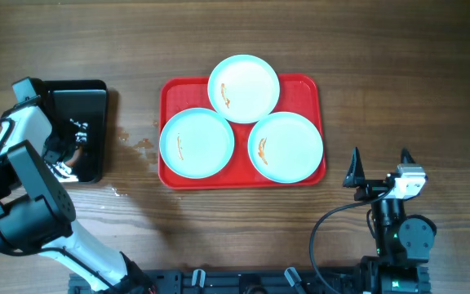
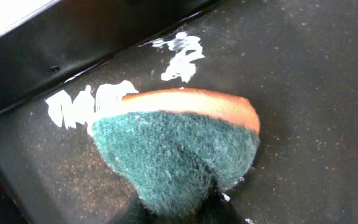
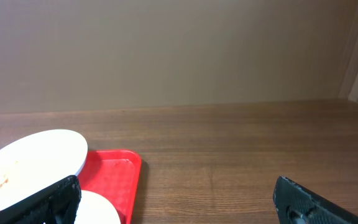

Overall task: Clean dirty plates on tray and stack at the side
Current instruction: 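Rub the held sponge around in the water of the black tray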

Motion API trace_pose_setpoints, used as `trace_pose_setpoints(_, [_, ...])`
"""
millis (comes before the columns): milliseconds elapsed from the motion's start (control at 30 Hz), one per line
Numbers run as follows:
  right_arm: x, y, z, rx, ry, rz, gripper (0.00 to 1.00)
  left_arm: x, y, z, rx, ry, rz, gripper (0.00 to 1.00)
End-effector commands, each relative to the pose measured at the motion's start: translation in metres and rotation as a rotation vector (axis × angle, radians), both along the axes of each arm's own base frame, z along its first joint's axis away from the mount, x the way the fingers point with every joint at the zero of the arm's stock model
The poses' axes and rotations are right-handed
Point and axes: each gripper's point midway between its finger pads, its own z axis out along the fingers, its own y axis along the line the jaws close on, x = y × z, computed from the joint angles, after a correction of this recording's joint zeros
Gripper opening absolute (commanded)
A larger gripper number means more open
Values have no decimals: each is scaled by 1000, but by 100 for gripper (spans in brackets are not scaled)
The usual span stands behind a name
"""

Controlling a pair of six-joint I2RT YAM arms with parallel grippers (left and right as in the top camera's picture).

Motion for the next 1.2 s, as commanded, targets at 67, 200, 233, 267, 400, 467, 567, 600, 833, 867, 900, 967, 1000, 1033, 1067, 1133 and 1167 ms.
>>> trace_pose_setpoints(67, [0,-4,0,-13,-3,-19,100,4,4,19,19,-40,1,4])
trace_pose_setpoints(200, [0,-4,0,-13,-3,-19,100,9,4,40,32,-95,-2,4])
trace_pose_setpoints(233, [0,-4,0,-13,-3,-19,100,11,3,46,32,-115,-4,4])
trace_pose_setpoints(267, [0,-4,0,-13,-3,-19,100,13,3,52,34,-136,-7,4])
trace_pose_setpoints(400, [0,-4,0,-13,-3,-19,100,27,-3,78,16,-248,-29,4])
trace_pose_setpoints(467, [0,-4,0,-13,-3,-19,100,35,-8,86,-5,-296,-44,4])
trace_pose_setpoints(567, [0,-4,0,-13,-3,-19,100,44,-16,90,-47,-349,-68,4])
trace_pose_setpoints(600, [0,-4,0,-13,-3,-19,100,44,-15,89,-47,-344,-67,4])
trace_pose_setpoints(833, [0,-4,0,-13,-3,-19,100,42,-16,50,-75,-282,-59,4])
trace_pose_setpoints(867, [0,-4,0,-13,-3,-19,100,42,-16,45,-80,-273,-58,4])
trace_pose_setpoints(900, [0,-4,0,-13,-3,-19,100,41,-16,38,-87,-259,-57,4])
trace_pose_setpoints(967, [0,-4,0,-13,-3,-19,100,39,-17,25,-101,-231,-54,4])
trace_pose_setpoints(1000, [0,-4,0,-13,-3,-19,100,38,-18,20,-108,-218,-52,4])
trace_pose_setpoints(1033, [0,-4,0,-13,-3,-19,100,37,-18,16,-112,-210,-52,4])
trace_pose_setpoints(1067, [0,-4,0,-13,-3,-19,100,36,-18,12,-117,-200,-51,4])
trace_pose_setpoints(1133, [0,-4,0,-13,-3,-19,100,35,-19,7,-125,-191,-50,4])
trace_pose_setpoints(1167, [0,-4,0,-13,-3,-19,100,35,-19,7,-125,-192,-51,4])
